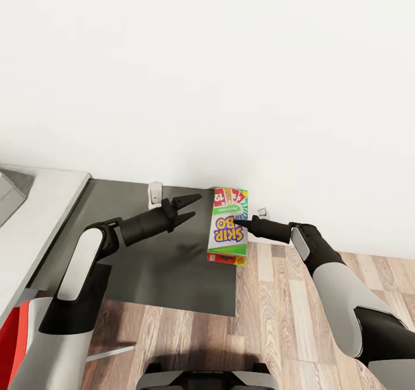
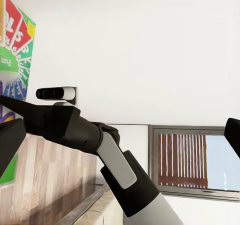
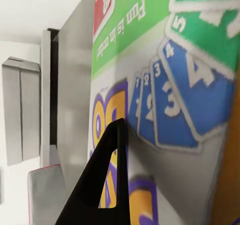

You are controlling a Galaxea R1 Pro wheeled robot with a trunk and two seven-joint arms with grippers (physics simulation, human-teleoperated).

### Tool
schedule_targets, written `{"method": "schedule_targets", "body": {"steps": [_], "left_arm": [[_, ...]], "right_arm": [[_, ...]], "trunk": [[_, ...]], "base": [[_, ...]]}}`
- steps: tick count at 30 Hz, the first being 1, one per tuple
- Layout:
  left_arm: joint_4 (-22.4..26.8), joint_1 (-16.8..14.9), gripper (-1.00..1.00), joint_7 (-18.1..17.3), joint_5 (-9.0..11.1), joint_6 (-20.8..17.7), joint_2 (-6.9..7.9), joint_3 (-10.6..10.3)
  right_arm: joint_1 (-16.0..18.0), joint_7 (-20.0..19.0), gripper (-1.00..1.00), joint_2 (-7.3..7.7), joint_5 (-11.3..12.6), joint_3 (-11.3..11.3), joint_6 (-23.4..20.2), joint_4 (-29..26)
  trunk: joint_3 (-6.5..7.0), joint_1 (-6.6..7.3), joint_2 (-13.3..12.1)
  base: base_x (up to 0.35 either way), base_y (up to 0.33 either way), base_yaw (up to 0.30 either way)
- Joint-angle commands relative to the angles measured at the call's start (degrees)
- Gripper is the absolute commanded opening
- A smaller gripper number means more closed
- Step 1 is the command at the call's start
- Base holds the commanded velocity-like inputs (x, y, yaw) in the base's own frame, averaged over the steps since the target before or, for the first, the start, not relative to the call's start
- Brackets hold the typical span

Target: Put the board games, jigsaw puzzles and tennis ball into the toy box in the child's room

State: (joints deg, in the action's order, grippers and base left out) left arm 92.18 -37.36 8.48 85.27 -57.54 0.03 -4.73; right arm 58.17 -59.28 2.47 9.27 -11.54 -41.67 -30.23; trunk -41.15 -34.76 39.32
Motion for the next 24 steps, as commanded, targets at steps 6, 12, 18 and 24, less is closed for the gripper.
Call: {"method": "schedule_targets", "body": {"steps": [6,12,18,24], "left_arm": [[0.01,0.03,1.0,0.57,0.6,-0.09,0.04,-0.01],[0.01,0.18,1.0,0.6,0.6,-0.1,0.06,-0.03],[0.01,0.3,1.0,0.64,0.6,-0.07,0.12,-0.07],[0.01,0.35,1.0,0.65,0.6,-0.07,0.15,-0.09]], "right_arm": [[0.01,0.13,-1.0,-0.33,0.0,-0.17,-0.08,-0.13],[0.05,0.17,-1.0,0.64,-0.05,-0.31,-0.08,-0.29],[0.02,0.11,-1.0,2.41,0.08,-0.39,-0.09,-0.73],[-0.46,0.11,-1.0,2.72,0.15,-0.34,-0.18,-4.01]], "trunk": [[-0.05,-0.03,0.04],[-0.05,-0.03,0.04],[-0.05,-0.03,0.04],[-0.05,-0.03,0.04]], "base": [[0.0,0.0,0.0],[0.0,0.0,0.0],[0.0,0.0,0.0],[0.0,0.0,0.0]]}}
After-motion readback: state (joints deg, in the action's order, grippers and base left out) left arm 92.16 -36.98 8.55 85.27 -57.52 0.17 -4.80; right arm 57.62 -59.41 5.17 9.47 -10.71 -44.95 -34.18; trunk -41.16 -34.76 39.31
